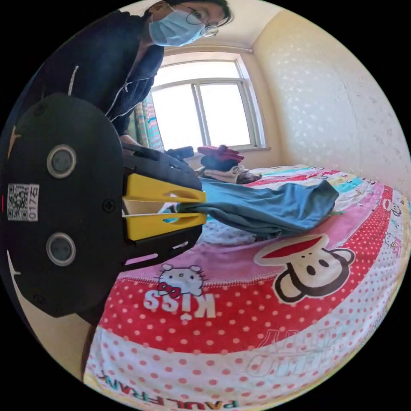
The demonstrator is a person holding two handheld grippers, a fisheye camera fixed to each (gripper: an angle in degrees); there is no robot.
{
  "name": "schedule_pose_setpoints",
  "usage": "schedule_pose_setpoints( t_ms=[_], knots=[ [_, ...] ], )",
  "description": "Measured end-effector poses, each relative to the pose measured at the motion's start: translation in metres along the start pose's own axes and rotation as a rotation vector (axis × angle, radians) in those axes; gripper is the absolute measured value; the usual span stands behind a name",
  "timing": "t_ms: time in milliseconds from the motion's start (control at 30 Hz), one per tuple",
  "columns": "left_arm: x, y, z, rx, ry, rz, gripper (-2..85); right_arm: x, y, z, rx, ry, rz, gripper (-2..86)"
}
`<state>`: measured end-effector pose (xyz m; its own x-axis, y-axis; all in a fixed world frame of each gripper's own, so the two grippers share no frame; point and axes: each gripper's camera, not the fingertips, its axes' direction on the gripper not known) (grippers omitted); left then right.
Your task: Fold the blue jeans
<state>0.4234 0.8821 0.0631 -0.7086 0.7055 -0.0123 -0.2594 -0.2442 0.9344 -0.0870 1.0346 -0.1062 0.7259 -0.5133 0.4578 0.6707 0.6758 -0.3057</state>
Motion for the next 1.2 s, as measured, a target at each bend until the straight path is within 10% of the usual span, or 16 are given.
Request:
schedule_pose_setpoints(
  t_ms=[133, 300, 633, 1200],
  knots=[
    [-0.033, 0.082, 0.040, -0.089, 0.079, -0.172, 2.9, 0.043, 0.059, 0.012, -0.156, 0.254, -0.010, 4.8],
    [-0.051, 0.144, 0.025, 0.115, 0.403, -0.194, 6.3, 0.081, 0.094, -0.012, -0.011, 0.048, 0.078, 8.3],
    [0.007, 0.168, -0.024, 0.112, 0.243, -0.100, 15.7, 0.092, 0.130, 0.010, 0.097, -0.170, 0.253, 11.5],
    [0.045, 0.232, -0.027, 0.344, 0.352, -0.562, 19.8, 0.071, 0.119, -0.018, 0.327, -0.532, 0.525, 1.1]
  ],
)
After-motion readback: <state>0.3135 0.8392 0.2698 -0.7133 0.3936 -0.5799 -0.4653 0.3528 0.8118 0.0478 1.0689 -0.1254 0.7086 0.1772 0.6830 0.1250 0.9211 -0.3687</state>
